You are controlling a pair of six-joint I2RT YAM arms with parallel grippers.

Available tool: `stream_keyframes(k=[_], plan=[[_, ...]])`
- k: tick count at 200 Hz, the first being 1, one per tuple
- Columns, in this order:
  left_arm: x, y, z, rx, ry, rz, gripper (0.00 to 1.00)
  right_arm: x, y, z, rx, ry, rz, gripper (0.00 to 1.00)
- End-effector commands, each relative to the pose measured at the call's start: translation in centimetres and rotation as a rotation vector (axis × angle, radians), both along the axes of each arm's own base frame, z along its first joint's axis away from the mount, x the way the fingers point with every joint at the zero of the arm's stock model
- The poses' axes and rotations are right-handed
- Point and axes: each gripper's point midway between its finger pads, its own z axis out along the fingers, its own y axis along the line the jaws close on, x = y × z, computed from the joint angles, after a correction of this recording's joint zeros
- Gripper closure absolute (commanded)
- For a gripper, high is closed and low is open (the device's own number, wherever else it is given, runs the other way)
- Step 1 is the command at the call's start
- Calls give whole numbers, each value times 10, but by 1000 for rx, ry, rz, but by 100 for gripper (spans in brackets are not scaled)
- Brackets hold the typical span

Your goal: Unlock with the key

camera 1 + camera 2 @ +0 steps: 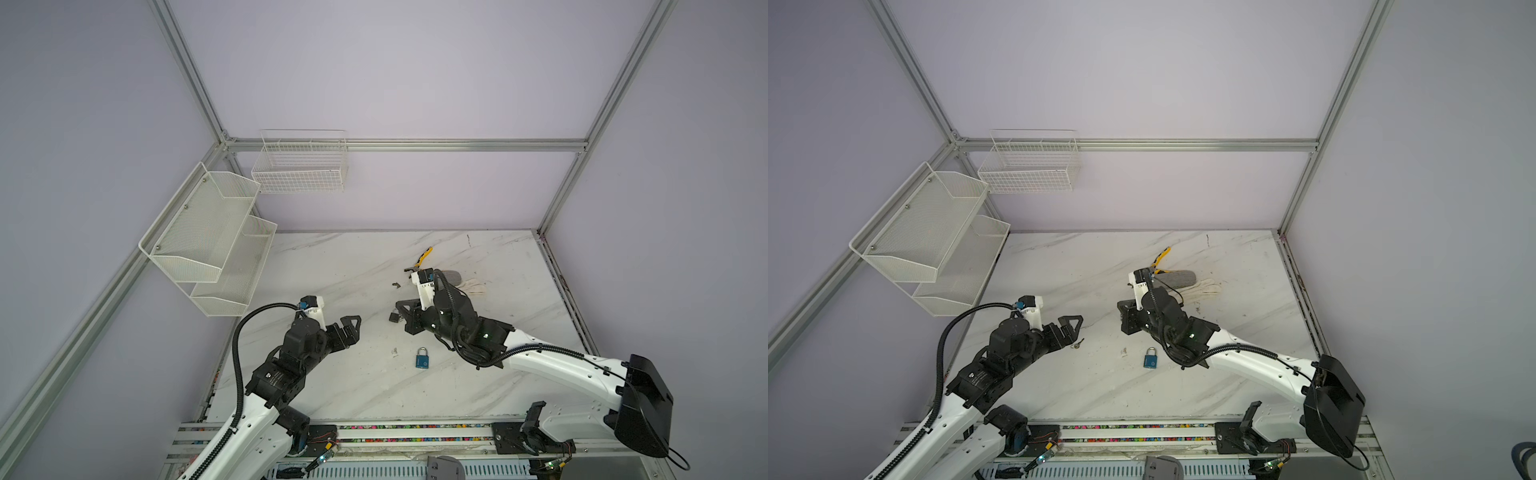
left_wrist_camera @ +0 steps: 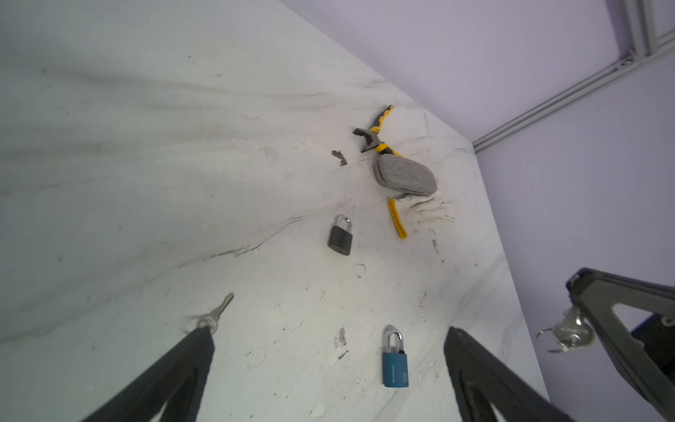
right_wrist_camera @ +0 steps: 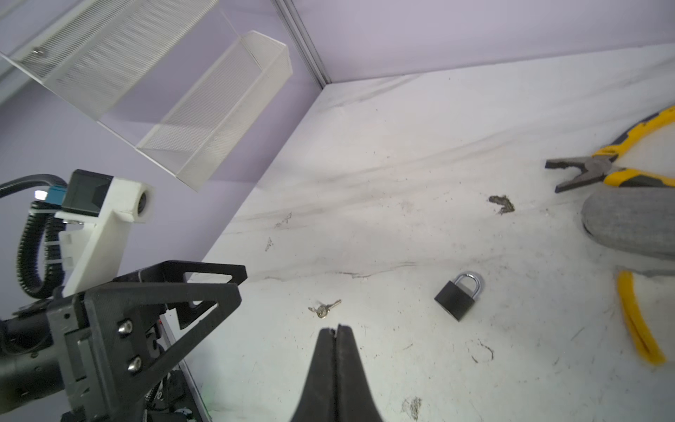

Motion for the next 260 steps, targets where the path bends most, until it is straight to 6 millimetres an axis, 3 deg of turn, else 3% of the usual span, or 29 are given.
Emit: stream_keyframes(k=[1,32,52,96,182,260], plan=[[8,-31,100,-79,-326,-167,5,-5,3,31,49,-128,125,100],[7,-57,132,-106,-445,-315,15,1,-7,57,120,-193,192,100],[2,-74,150,-152,-509,-420,23,2,-8,63,135,-215,238,100],[-5,-105,169,-189,-577,-599,35,4,-13,80,179,-252,299,100],[-1,-135,173,-186,-620,-689,53,0,-4,93,238,-248,381,100],[6,-144,170,-192,-616,-716,71,-6,-1,98,277,-237,425,100]])
